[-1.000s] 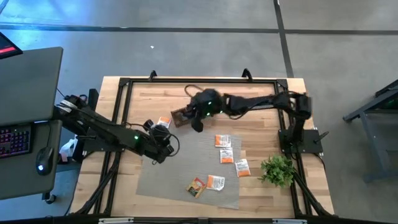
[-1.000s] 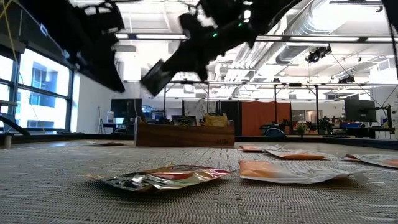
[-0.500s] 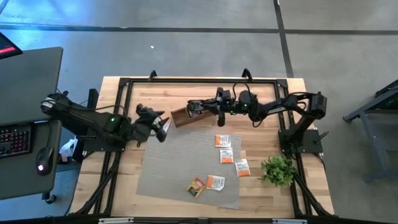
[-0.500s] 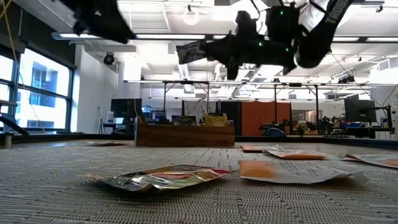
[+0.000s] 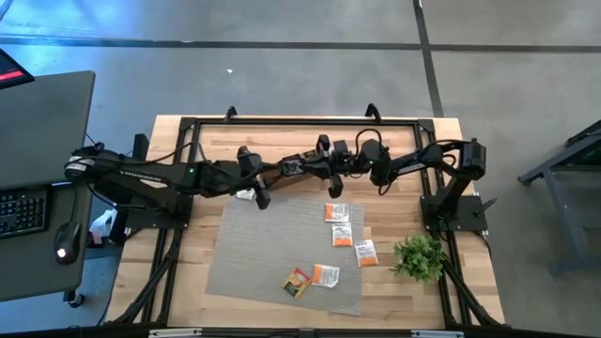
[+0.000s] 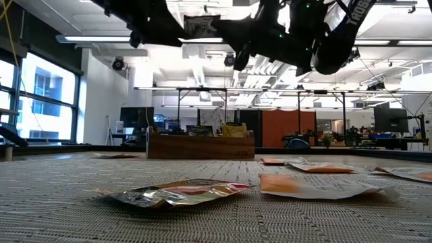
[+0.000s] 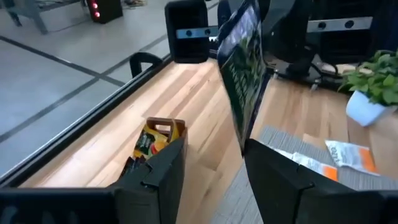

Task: Pick & Place Tea
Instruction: Put the violet tea bag into the middle section of the wooden organizer

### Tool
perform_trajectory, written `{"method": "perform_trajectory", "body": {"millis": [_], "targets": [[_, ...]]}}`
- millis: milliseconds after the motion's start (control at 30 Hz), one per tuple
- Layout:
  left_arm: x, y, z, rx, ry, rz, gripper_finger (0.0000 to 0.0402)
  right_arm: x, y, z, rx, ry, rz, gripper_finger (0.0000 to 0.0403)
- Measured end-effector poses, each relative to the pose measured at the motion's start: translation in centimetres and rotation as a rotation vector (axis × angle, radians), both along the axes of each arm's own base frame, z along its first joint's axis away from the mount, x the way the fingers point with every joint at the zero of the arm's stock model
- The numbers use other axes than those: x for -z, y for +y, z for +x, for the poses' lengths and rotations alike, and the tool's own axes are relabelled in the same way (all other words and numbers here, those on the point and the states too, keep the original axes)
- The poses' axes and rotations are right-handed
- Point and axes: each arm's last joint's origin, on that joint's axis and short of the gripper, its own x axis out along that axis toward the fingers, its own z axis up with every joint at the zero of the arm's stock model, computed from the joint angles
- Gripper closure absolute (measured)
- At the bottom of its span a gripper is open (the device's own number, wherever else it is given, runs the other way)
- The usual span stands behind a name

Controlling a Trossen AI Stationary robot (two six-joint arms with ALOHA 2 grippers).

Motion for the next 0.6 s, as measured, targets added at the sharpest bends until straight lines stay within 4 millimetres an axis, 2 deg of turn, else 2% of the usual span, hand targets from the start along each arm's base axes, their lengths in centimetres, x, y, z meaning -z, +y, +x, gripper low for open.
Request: {"method": "perform_trajectory", "body": {"millis": [433,600], "targets": [[-1.3,-0.2,0.5,0.118,-0.092,0.105,0.0242,0.0,-0.1,0.0,0.027,-0.01,-0.04,0.0393],[-1.3,-0.3,0.6,0.132,-0.095,0.108,0.0283,0.0,-0.1,0.0,0.026,-0.011,-0.041,0.0389]]}}
